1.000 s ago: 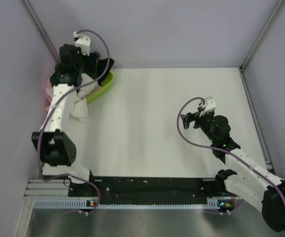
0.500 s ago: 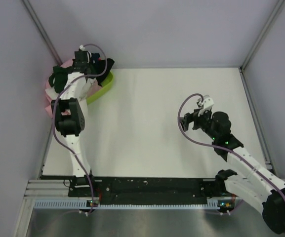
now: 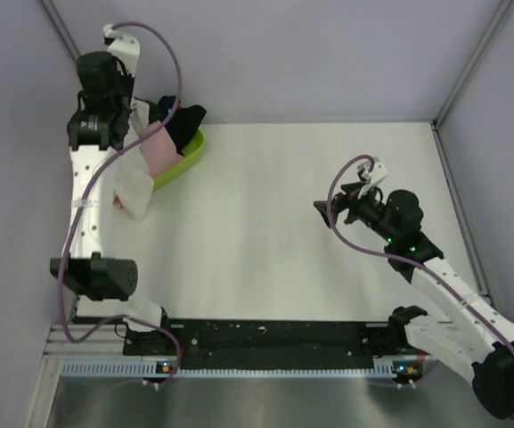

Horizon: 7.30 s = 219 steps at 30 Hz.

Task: Fold and stack the t-shirts
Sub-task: Move the tshirt to the center of the board, then flatten out the tshirt

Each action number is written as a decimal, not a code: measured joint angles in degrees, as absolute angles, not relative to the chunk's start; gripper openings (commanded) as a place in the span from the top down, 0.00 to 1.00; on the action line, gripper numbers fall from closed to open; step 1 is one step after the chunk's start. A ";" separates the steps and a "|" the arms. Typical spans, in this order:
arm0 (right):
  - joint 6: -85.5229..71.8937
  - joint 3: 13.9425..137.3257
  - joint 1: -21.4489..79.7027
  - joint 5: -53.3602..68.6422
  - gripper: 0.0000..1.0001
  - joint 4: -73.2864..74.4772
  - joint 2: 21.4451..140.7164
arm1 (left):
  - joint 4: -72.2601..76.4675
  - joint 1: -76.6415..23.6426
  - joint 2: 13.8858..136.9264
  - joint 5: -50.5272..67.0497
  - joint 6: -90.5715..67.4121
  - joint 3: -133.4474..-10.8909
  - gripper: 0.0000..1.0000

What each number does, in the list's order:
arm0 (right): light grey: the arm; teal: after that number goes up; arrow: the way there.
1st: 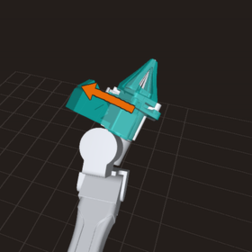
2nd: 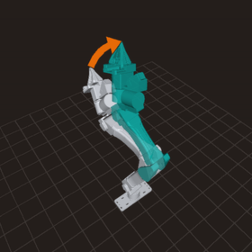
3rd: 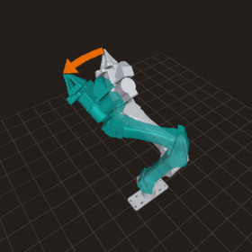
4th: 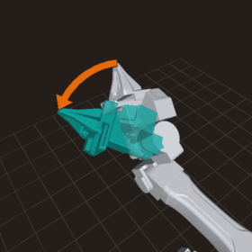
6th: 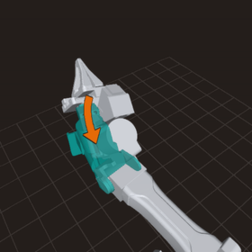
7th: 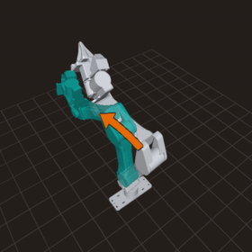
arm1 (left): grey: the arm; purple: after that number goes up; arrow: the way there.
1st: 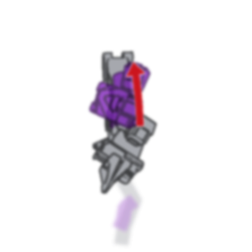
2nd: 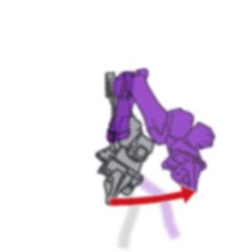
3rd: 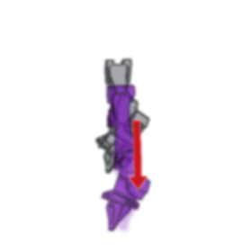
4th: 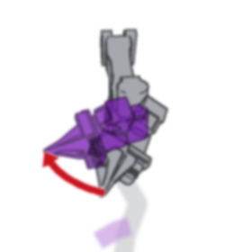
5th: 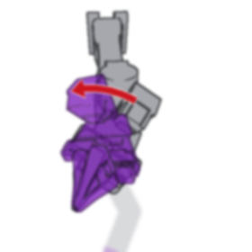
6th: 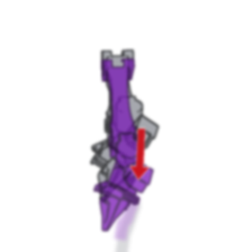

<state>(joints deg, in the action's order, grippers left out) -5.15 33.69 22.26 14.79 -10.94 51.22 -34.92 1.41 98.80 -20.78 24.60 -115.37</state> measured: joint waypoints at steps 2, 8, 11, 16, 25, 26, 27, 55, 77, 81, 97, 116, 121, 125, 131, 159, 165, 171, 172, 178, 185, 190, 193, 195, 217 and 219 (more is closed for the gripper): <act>-6.07 34.92 22.26 15.90 0.01 -10.28 51.51 | -37.87 -2.11 92.07 -17.30 23.70 -117.62 1.00; -8.75 46.57 22.20 14.41 0.01 -2.24 53.56 | -45.32 -24.08 82.87 -0.62 22.26 -122.43 0.47; -10.15 51.48 20.80 10.90 0.01 2.44 54.98 | -45.12 -31.07 85.89 5.23 22.79 -119.17 0.01; -15.73 51.75 7.92 9.47 0.01 9.37 55.61 | -47.79 -39.68 105.62 12.93 24.25 -117.89 0.02; -16.21 50.22 5.65 14.81 0.07 15.11 58.92 | -55.11 -40.10 102.28 14.31 24.23 -105.36 0.02; -15.84 50.61 7.68 15.09 0.07 15.99 60.60 | -54.83 -38.00 97.73 13.63 24.43 -102.41 0.07; -15.22 51.16 10.87 15.09 0.07 16.86 63.18 | -54.65 -35.16 93.38 13.28 24.67 -99.92 0.10; -14.63 49.56 1.45 11.55 0.01 12.88 82.37 | -47.90 -25.56 73.69 12.62 31.27 -50.78 0.06; -17.91 38.39 2.20 -2.24 0.26 18.50 79.15 | -26.83 -70.63 87.50 4.54 32.91 -51.62 0.17; -17.69 43.79 2.11 2.57 1.00 17.37 85.60 | -21.17 -70.59 93.19 -1.61 32.88 -52.12 1.00; -14.02 74.06 25.41 13.32 1.00 25.10 70.65 | -20.36 -24.82 83.72 -12.75 34.04 -80.51 1.00; -9.34 68.29 40.53 15.97 0.14 22.44 76.95 | -32.10 -1.67 83.24 8.99 30.70 -81.87 0.16; -8.82 66.48 30.30 3.97 0.13 25.87 80.03 | -46.98 -7.07 69.10 20.18 38.48 -77.23 0.18; -7.38 67.55 30.22 -0.27 0.15 29.76 92.33 | -53.45 -12.36 63.66 18.46 45.21 -64.47 0.14; -6.94 69.21 30.24 -2.50 0.45 35.44 105.47 | -52.99 -12.67 65.43 4.03 50.22 -43.27 0.09; -5.45 93.23 21.89 -6.52 1.00 47.13 66.28 | -47.09 -12.86 68.05 -1.39 41.50 -75.64 1.00; -4.93 115.92 21.89 -9.23 1.00 52.93 59.11 | -61.76 -13.17 67.44 5.93 37.95 -116.05 1.00; -3.09 122.61 21.69 -11.33 1.00 55.42 56.84 | -70.37 -17.10 72.64 8.51 36.51 -126.63 1.00; -2.76 123.94 20.71 -10.74 1.00 56.25 59.33 | -70.52 -17.54 75.24 8.08 36.34 -127.42 1.00; -3.25 141.12 4.36 2.57 1.00 57.67 89.58 | -62.26 -18.46 100.09 -0.51 36.14 -132.81 1.00; -12.91 146.87 -8.12 12.53 1.00 49.08 113.27 | -38.72 -20.03 117.89 -14.46 36.36 -137.99 1.00; -19.00 146.47 -14.13 16.95 1.00 40.27 109.95 | -20.69 -21.91 118.08 -17.72 40.95 -142.61 1.00; -19.44 144.88 -16.21 18.74 1.00 35.94 102.30 | -15.33 -22.87 115.39 -17.06 43.75 -142.06 1.00; -18.63 140.84 -16.64 19.90 1.00 34.44 94.94 | -14.72 -22.92 112.75 -15.86 44.93 -139.55 1.00; -18.68 49.63 -10.50 28.49 1.00 62.08 45.52 | -65.23 -27.86 94.61 1.93 51.72 -75.42 0.16; -18.68 48.34 -10.50 29.34 1.00 62.87 43.97 | -64.71 -27.81 91.22 2.37 50.76 -72.10 0.16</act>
<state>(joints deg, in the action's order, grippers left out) -18.68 48.34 -10.50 29.34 62.87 43.97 -64.71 -27.81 91.22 2.37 50.76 -72.10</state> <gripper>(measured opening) 0.018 0.841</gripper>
